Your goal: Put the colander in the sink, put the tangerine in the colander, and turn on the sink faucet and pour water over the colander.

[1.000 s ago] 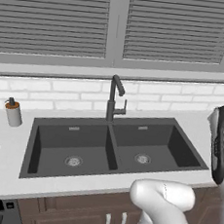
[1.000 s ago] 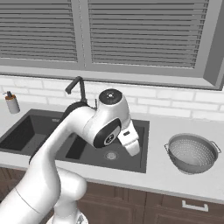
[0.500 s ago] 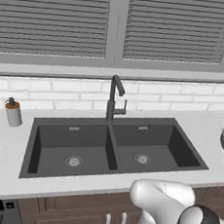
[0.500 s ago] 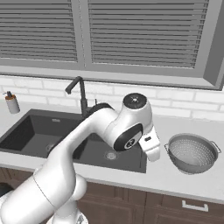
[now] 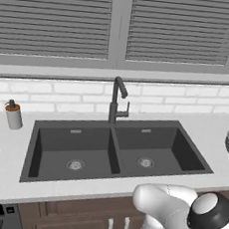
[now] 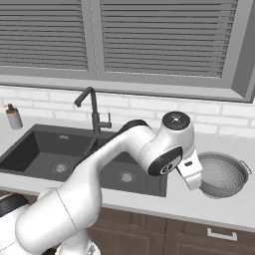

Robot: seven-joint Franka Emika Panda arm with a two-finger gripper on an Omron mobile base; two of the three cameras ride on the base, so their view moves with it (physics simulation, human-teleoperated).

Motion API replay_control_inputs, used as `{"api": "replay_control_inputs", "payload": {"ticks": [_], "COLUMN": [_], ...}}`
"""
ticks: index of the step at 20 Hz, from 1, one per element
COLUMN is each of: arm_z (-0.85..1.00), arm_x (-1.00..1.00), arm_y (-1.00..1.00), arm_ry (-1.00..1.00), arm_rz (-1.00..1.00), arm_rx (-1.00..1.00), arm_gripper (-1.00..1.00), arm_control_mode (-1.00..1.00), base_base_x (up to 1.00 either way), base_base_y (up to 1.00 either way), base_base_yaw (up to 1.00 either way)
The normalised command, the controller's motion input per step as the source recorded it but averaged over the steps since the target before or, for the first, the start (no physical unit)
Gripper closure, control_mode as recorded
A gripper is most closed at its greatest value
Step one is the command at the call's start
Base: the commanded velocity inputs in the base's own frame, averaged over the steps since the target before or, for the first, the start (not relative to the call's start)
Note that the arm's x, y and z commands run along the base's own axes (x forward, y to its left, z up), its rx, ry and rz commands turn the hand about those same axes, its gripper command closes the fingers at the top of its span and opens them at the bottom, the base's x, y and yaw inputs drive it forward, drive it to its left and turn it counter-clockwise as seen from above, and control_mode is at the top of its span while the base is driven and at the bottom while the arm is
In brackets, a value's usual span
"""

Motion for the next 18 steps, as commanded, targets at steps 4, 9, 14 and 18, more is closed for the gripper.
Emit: {"api": "replay_control_inputs", "payload": {"ticks": [4, 9, 14, 18], "arm_z": [-0.41, -0.38, -0.26, -0.07], "arm_x": [0.02, 0.17, 0.25, 0.39], "arm_y": [-0.56, -0.62, -0.54, -0.39], "arm_ry": [0.00, 0.01, 0.04, 0.05], "arm_rz": [-0.03, -0.03, -0.02, 0.00], "arm_rx": [0.00, 0.03, 0.06, 0.11], "arm_gripper": [-1.00, -1.00, -1.00, -1.00], "arm_control_mode": [-1.00, -1.00, -1.00, -1.00], "base_base_x": [0.00, 0.00, 0.00, 0.00], "base_base_y": [0.00, 0.00, 0.00, 0.00], "base_base_yaw": [0.00, 0.00, 0.00, 0.00]}}
